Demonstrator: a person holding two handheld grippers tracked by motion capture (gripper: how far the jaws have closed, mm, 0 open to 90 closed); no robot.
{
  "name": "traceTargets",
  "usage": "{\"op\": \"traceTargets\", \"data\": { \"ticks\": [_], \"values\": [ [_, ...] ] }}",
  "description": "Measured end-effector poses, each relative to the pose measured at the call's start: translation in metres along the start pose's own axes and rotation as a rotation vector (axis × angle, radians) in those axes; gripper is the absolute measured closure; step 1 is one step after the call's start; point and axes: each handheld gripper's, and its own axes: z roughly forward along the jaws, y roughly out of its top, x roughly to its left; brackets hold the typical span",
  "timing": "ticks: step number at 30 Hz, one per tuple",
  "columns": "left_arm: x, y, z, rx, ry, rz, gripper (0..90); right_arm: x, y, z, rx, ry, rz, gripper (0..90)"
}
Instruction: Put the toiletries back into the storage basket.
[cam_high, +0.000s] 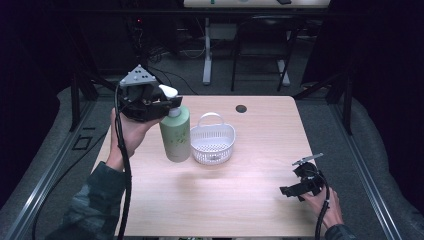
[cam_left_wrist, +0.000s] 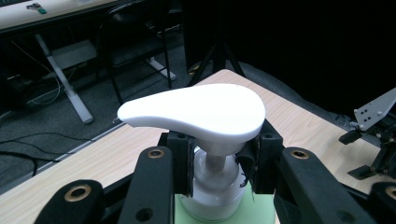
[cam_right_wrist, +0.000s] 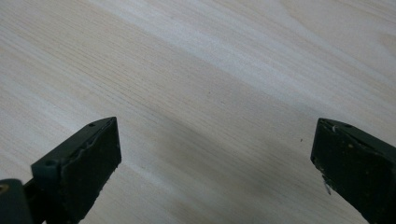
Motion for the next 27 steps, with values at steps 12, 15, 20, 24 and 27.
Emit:
{"op": "traceTargets", "data": {
  "ticks": [12,15,20,24,27],
  "values": [
    [0.006,0.007,0.008,0.005,0.004,-0.01,67.9,-0.001,-0.001,0.0,0.001,0.001,0.001,1.2],
    [0.007,0.008,0.01,0.011,0.005,-0.01,67.9,-0.002,-0.001,0.001,0.002,0.002,0.001,1.2],
    [0.009,0.013,0.014,0.015,0.008,-0.007,67.8,-0.003,-0.001,0.001,0.003,0.001,0.003,1.2],
    [0.008,0.018,0.016,0.017,0.008,-0.003,67.8,-0.003,-0.001,0.002,0.005,-0.001,-0.002,1.2],
    [0.008,0.021,0.018,0.015,0.006,0.001,67.8,-0.002,0.0,0.002,0.002,0.005,0.002,1.2]
  ]
}}
